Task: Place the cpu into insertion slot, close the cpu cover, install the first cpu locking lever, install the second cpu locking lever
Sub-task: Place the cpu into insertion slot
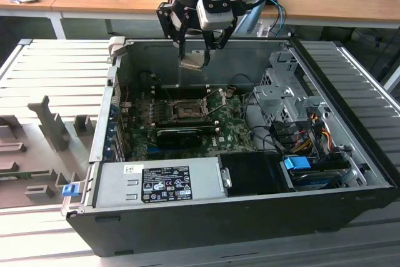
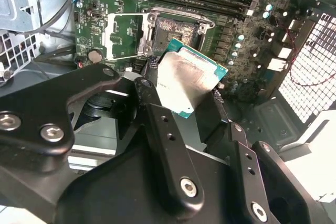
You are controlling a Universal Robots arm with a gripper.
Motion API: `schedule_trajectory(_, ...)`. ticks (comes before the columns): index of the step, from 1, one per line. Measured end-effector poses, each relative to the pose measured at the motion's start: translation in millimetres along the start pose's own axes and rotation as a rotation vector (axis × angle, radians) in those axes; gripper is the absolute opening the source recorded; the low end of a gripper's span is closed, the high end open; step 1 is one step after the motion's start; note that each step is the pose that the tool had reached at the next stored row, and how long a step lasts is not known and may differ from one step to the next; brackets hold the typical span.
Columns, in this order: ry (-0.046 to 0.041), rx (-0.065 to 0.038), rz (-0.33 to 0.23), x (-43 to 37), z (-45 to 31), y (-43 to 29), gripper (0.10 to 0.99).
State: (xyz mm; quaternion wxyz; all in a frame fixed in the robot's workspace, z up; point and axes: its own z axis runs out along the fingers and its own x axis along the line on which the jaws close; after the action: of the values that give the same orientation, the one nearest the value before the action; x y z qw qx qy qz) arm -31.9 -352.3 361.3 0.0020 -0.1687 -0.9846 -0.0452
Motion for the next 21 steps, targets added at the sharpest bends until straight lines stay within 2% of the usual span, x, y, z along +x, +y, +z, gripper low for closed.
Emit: schedule_trajectory(21, -0.0089, -0.002, 0.101, 0.0, 0.6, 0.0, 0.529)
